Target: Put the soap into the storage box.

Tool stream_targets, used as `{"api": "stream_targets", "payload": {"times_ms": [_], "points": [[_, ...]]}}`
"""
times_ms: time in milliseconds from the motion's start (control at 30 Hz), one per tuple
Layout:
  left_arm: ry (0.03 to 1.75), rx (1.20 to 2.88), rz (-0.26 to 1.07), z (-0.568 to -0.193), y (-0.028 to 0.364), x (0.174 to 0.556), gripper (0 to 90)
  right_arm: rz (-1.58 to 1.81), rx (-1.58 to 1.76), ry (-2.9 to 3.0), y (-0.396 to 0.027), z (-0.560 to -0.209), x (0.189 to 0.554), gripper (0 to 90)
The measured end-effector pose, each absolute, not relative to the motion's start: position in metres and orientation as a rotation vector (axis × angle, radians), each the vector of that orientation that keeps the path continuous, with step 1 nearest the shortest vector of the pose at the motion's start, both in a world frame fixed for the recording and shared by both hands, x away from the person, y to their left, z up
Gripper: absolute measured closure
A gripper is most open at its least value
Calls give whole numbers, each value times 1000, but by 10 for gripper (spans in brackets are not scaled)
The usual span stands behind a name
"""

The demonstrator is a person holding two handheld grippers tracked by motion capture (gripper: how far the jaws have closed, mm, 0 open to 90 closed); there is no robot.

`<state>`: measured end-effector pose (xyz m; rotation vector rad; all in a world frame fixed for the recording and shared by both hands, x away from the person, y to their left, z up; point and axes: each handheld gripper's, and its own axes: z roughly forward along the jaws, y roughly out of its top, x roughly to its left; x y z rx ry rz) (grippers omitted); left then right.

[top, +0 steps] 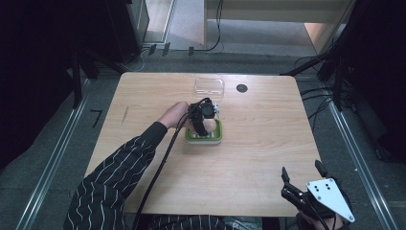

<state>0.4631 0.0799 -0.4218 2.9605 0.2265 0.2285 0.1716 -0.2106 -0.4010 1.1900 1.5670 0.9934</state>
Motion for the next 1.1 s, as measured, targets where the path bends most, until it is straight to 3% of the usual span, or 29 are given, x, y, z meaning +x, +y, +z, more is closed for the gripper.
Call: {"api": "stream_targets", "payload": {"times_ms": [1100], "points": [[197, 2978, 210, -436, 80, 466, 332, 993, 1190, 1567, -211, -401, 172, 134]]}}
